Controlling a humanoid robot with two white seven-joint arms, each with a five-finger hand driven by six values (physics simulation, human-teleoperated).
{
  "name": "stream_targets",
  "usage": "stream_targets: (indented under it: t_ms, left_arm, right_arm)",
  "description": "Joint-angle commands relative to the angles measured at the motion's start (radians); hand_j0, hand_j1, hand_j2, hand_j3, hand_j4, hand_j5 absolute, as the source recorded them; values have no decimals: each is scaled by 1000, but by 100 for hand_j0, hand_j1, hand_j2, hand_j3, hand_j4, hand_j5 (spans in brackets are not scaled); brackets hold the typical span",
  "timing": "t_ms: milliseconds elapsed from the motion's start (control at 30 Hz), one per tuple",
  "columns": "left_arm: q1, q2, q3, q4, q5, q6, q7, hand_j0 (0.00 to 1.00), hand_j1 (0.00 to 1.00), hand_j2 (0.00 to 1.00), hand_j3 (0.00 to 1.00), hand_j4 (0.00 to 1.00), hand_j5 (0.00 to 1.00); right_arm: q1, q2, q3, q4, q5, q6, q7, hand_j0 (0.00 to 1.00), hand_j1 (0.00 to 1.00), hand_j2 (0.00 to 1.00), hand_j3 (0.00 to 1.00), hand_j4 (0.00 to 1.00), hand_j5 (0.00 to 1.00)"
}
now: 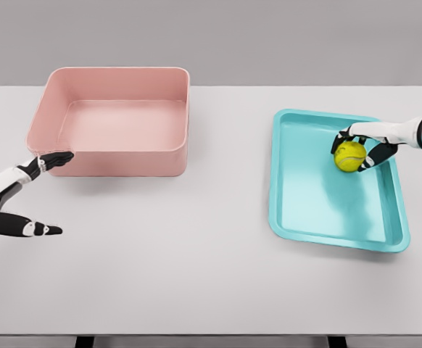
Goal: Put the tennis from the blue tray into the pink basket with both arms
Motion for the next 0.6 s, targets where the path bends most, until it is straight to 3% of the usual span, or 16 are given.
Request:
stream_targets:
  t_ms: [0, 167, 267, 367, 567]
  left_arm:
    - [5, -2, -9, -1, 7, 1, 0, 100, 100, 100, 100, 100, 100]
    - [26, -14, -6, 5, 8, 1, 2, 100, 100, 100, 100, 100, 100]
    - [23, -82, 8, 11, -1, 1, -6, 100, 100, 100, 100, 100, 100]
    - [25, -85, 2, 22, -6, 1, -9, 100, 100, 100, 100, 100, 100]
    - [34, -89, -3, 51, -18, 1, -3, 100, 100, 100, 100, 100, 100]
  right_arm:
    - [0, 0, -1, -2, -5, -16, 0, 39, 39, 39, 39, 39, 39]
    - [-29, -12, -22, -18, -13, -56, 0, 39, 39, 39, 39, 39, 39]
    - [-34, -31, -94, -74, -14, -57, 0, 39, 39, 39, 39, 39, 39]
    - [-29, -32, -93, -254, -14, -57, 0, 38, 38, 38, 38, 38, 38]
    - [-18, -24, -76, -519, -17, -57, 0, 37, 37, 37, 37, 37, 37]
